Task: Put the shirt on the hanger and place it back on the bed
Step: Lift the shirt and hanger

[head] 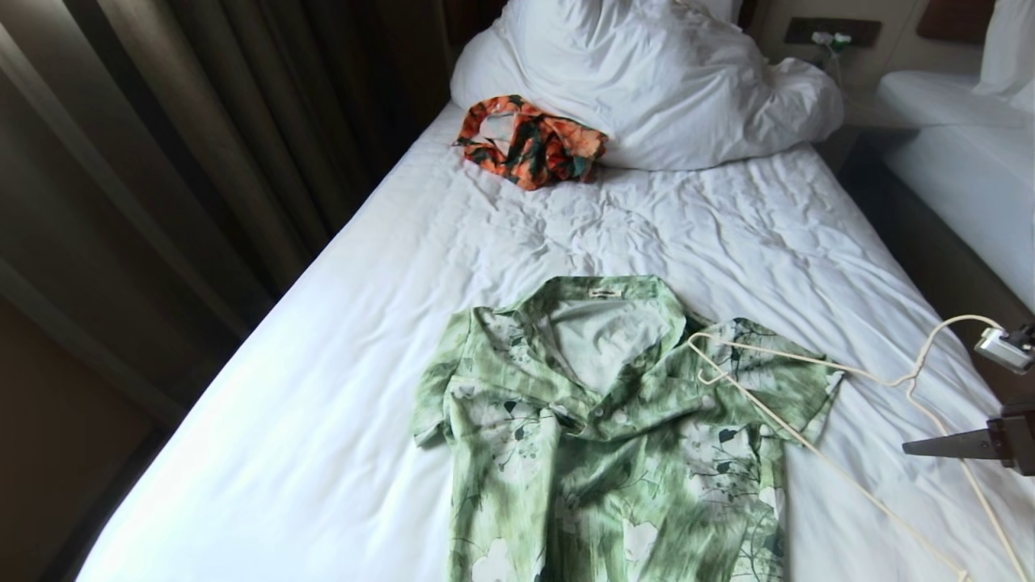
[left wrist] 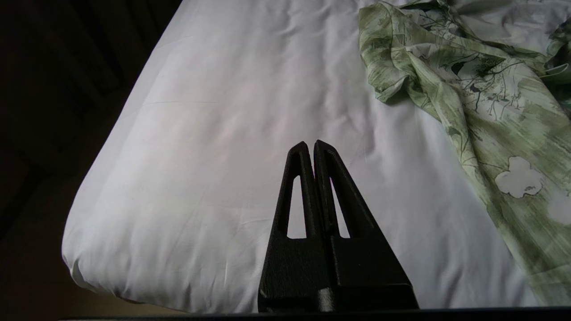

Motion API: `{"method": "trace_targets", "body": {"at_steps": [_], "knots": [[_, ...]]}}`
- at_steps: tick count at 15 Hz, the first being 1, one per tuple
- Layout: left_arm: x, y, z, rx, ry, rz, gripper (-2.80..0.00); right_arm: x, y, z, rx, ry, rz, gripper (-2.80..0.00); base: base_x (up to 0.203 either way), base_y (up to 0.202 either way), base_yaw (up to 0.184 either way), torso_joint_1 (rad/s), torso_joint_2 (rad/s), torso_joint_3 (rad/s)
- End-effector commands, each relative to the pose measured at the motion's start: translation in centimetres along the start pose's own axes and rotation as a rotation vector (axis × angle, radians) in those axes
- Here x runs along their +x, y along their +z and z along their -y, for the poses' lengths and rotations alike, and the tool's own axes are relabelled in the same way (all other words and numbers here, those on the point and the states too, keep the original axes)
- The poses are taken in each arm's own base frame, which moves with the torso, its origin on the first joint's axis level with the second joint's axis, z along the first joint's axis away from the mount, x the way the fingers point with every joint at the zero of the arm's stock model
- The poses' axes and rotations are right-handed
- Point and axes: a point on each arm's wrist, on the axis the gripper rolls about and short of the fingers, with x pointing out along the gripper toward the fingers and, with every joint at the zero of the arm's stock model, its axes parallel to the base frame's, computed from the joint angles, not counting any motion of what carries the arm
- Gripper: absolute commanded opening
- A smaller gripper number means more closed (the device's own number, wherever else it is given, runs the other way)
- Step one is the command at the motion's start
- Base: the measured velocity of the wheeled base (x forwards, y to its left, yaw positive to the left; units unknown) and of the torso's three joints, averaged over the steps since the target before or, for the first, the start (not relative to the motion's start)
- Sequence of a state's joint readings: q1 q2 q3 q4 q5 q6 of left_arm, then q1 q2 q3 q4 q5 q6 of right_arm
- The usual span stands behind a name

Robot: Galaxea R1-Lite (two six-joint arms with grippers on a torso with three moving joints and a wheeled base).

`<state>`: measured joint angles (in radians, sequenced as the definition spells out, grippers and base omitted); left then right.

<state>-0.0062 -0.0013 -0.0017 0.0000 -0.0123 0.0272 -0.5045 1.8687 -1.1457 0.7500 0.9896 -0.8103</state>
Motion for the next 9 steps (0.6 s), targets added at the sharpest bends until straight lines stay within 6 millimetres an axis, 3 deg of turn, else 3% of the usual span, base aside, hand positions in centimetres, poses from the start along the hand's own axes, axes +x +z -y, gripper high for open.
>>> {"method": "trace_targets", "body": {"at_steps": [1,9], "knots": [[0.0,0.0,0.0,-0.001,0.0,-0.001,-2.8,-1.0,0.5,-1.8,-0.055,-0.02,0.027,-2.8,0.0,0.0,0.0,0.0,0.0,0.0],[0.0,0.0,0.0,0.0,0.0,-0.001,-2.8,-2.5,0.7,-5.4,-0.155,-0.057,0.063,-2.8,0.0,0.0,0.0,0.0,0.0,0.0]]}}
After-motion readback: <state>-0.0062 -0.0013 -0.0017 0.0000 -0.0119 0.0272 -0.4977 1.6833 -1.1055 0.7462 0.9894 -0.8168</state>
